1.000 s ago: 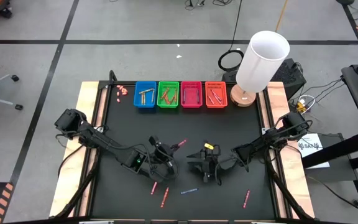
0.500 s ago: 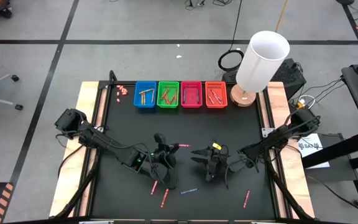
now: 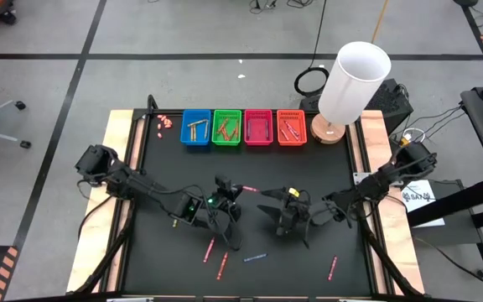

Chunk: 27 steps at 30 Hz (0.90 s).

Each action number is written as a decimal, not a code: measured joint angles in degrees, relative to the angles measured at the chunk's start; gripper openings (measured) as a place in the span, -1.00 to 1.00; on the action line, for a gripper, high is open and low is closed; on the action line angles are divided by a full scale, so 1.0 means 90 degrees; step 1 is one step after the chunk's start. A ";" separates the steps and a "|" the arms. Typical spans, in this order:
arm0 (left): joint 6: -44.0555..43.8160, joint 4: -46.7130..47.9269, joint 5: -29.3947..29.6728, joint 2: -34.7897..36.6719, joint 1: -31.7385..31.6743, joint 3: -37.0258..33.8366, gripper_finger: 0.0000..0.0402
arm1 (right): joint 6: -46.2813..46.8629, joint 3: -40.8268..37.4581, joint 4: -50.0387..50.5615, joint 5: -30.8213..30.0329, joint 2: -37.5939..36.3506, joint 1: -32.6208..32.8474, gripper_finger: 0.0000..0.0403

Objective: Sort crayons
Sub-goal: Put the red crayon into the orange bin

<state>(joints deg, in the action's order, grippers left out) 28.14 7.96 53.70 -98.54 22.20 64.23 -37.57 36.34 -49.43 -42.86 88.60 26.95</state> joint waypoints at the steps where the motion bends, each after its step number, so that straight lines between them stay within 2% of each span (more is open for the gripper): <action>1: 0.0095 -0.0001 -0.0101 0.0000 -0.0030 0.0000 -0.92 | 0.0001 0.0000 0.0040 0.0117 0.0000 -0.0072 0.14; 5: 0.0471 -0.0021 -0.0448 0.0000 -0.0105 0.0000 -0.92 | 0.0088 0.0000 0.0128 0.0776 0.0002 -0.0383 0.19; 9: 0.0590 -0.0028 -0.0529 0.0000 -0.0127 0.0000 -0.92 | 0.0279 0.0000 0.0288 0.0853 0.0002 -0.0590 0.14; 13: 0.0596 -0.0131 -0.0581 0.0000 -0.0132 0.0000 -0.92 | 0.0346 0.0001 0.0473 0.1263 0.0005 -0.0732 0.06; 20: 0.0597 -0.0754 -0.0620 0.0000 -0.0139 0.0000 -0.92 | 0.0431 0.0002 0.0561 0.1277 0.0005 -0.0932 -0.06; 27: 0.0583 -0.0791 -0.1005 0.0000 -0.0139 0.0000 -0.91 | 0.0433 0.0002 0.0522 0.1278 0.0005 -0.0958 -0.22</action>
<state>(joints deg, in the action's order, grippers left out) 33.39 0.84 44.66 -98.54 20.95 64.23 -33.67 36.36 -44.73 -31.36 88.64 18.33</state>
